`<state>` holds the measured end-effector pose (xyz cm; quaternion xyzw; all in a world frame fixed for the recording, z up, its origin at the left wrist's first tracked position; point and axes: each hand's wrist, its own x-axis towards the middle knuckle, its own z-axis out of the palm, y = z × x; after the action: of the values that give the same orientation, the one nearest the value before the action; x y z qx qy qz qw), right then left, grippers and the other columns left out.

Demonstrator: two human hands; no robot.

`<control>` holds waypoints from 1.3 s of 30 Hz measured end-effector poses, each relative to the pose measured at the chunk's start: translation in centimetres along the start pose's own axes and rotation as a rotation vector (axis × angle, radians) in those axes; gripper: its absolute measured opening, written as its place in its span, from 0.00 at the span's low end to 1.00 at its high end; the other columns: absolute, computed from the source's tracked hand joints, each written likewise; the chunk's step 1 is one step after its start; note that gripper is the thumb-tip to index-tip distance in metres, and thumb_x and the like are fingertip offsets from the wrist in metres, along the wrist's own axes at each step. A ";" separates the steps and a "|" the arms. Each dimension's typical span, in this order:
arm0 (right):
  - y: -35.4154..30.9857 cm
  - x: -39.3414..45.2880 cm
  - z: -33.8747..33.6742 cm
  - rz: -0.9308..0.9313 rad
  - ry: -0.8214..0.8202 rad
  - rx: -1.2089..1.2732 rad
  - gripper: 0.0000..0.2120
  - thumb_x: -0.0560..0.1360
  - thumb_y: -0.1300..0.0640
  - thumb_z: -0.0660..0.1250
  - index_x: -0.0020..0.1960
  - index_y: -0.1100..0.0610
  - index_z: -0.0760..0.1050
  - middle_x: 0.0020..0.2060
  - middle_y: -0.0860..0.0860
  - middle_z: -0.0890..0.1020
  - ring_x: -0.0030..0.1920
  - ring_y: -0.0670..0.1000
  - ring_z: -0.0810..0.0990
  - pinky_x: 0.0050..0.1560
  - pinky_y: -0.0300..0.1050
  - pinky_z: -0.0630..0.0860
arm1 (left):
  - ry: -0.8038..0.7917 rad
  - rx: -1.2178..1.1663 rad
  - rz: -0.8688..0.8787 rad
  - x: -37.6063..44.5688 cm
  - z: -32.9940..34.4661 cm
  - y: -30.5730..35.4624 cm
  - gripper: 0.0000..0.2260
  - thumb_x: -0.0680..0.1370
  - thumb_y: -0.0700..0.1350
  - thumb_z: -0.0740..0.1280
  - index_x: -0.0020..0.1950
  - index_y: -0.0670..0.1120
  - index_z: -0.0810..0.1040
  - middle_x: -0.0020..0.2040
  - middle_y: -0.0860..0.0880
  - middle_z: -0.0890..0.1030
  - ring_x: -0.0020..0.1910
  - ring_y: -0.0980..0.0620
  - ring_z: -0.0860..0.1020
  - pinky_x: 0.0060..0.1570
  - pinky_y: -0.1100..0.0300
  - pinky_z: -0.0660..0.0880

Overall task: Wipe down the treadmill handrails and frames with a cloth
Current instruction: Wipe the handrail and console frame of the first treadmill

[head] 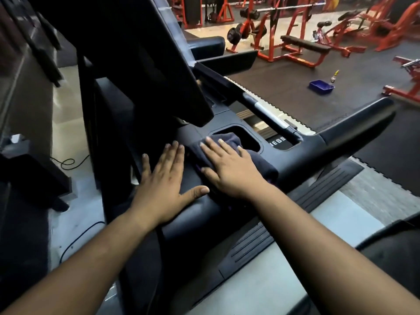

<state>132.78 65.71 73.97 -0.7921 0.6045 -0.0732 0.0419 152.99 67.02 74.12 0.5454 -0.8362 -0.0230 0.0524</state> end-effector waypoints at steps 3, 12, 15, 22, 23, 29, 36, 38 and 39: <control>-0.5 -5.0 1.3 -0.135 0.048 0.005 0.34 0.79 0.32 0.45 0.82 0.40 0.54 0.82 0.40 0.55 0.83 0.46 0.50 0.80 0.61 0.45 | 0.017 -0.048 0.063 -0.1 0.3 -0.3 0.58 0.64 0.82 0.28 0.84 0.46 0.39 0.84 0.49 0.38 0.83 0.52 0.38 0.80 0.40 0.36; -3.5 1.5 0.0 0.180 -0.001 0.013 0.34 0.81 0.35 0.53 0.83 0.42 0.49 0.84 0.44 0.49 0.83 0.50 0.49 0.77 0.63 0.54 | 0.041 -0.059 0.097 0.0 0.4 0.0 0.61 0.59 0.83 0.25 0.83 0.44 0.34 0.82 0.48 0.33 0.83 0.50 0.36 0.80 0.42 0.36; -2.1 -3.5 1.0 -0.012 0.064 -0.027 0.36 0.77 0.30 0.45 0.82 0.39 0.52 0.83 0.41 0.53 0.82 0.46 0.50 0.79 0.58 0.47 | 0.056 -0.065 0.137 -0.2 0.6 -0.3 0.59 0.60 0.82 0.24 0.82 0.46 0.33 0.81 0.49 0.31 0.82 0.50 0.34 0.80 0.43 0.35; 0.0 -0.1 0.4 0.319 0.073 0.031 0.34 0.79 0.33 0.53 0.82 0.44 0.56 0.81 0.43 0.61 0.81 0.49 0.57 0.76 0.71 0.42 | 0.338 -0.428 0.151 0.3 1.6 -1.0 0.53 0.72 0.81 0.41 0.84 0.43 0.48 0.83 0.48 0.43 0.83 0.50 0.45 0.81 0.44 0.40; -2.4 -0.4 1.0 0.301 0.094 0.047 0.34 0.80 0.34 0.54 0.83 0.44 0.54 0.83 0.44 0.57 0.82 0.49 0.53 0.77 0.71 0.40 | 0.409 -0.542 0.154 0.2 1.8 -1.3 0.52 0.74 0.80 0.44 0.84 0.42 0.52 0.84 0.46 0.47 0.84 0.49 0.48 0.81 0.43 0.42; -2.5 -4.4 2.2 -0.099 0.131 0.008 0.36 0.75 0.29 0.52 0.81 0.38 0.59 0.82 0.43 0.60 0.82 0.48 0.55 0.78 0.66 0.46 | 0.570 -0.739 0.208 -0.4 2.1 -1.8 0.42 0.80 0.72 0.49 0.81 0.40 0.60 0.83 0.42 0.56 0.83 0.46 0.54 0.78 0.31 0.51; -3.4 -2.7 1.9 0.188 0.087 -0.006 0.37 0.74 0.32 0.44 0.82 0.39 0.52 0.83 0.44 0.53 0.83 0.49 0.49 0.76 0.72 0.42 | 0.318 -0.337 0.187 -0.1 1.9 -1.2 0.49 0.75 0.79 0.42 0.84 0.44 0.56 0.85 0.45 0.52 0.84 0.49 0.49 0.81 0.44 0.43; -3.1 -4.5 2.4 0.091 0.134 0.022 0.37 0.73 0.31 0.45 0.82 0.39 0.55 0.83 0.44 0.55 0.82 0.48 0.51 0.78 0.66 0.45 | 0.184 -0.211 0.166 0.1 1.2 -0.9 0.54 0.70 0.81 0.34 0.85 0.47 0.50 0.85 0.47 0.47 0.84 0.51 0.45 0.80 0.45 0.39; -1.7 -4.8 2.2 0.085 0.152 0.026 0.37 0.73 0.30 0.47 0.81 0.39 0.58 0.82 0.44 0.59 0.82 0.47 0.54 0.78 0.63 0.47 | 0.118 -0.156 0.157 0.2 0.9 -0.7 0.55 0.67 0.81 0.30 0.85 0.48 0.47 0.85 0.48 0.44 0.84 0.51 0.42 0.80 0.44 0.37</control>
<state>133.55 70.70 71.72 -0.7572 0.6381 -0.1392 0.0094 153.49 66.52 73.18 0.4730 -0.8675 -0.0517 0.1454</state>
